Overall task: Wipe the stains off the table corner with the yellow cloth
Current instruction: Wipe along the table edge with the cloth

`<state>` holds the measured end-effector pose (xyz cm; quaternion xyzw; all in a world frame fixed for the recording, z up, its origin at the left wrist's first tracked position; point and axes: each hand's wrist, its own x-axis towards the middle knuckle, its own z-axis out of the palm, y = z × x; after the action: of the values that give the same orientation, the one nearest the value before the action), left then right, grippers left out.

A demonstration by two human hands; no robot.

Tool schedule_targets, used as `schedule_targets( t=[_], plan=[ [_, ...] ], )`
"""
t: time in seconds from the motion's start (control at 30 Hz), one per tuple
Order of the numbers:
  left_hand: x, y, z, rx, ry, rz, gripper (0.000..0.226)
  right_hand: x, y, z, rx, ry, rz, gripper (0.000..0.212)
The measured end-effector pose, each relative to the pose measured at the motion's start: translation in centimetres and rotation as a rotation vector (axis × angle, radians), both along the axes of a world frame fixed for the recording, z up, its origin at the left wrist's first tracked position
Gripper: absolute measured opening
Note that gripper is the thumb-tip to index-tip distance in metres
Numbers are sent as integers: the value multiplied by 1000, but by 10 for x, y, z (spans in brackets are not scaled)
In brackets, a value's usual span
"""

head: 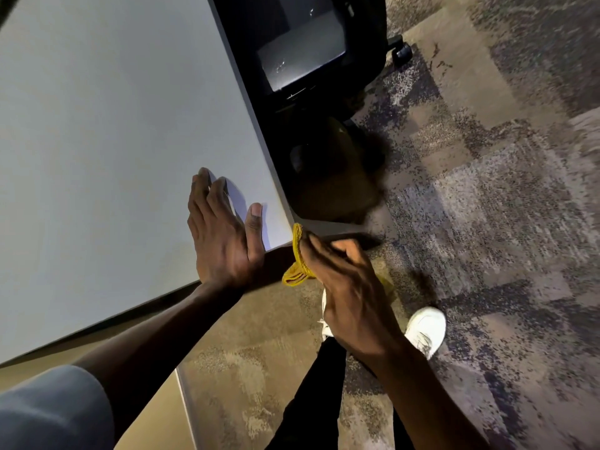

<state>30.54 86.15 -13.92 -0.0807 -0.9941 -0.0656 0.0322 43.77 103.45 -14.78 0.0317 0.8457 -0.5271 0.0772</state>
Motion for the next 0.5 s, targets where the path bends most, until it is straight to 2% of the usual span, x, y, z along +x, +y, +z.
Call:
schedule_targets(
  t=[0.2, 0.37, 0.5],
  plan=[
    [1, -2, 0, 2, -4, -2, 82, -75, 14, -8, 143, 86, 61, 71],
    [0, -1, 0, -6, -6, 3, 82, -149, 15, -13, 238, 130, 107, 64],
    [0, -1, 1, -7, -17, 6, 84, -174, 16, -16, 225, 91, 112, 65]
  ],
)
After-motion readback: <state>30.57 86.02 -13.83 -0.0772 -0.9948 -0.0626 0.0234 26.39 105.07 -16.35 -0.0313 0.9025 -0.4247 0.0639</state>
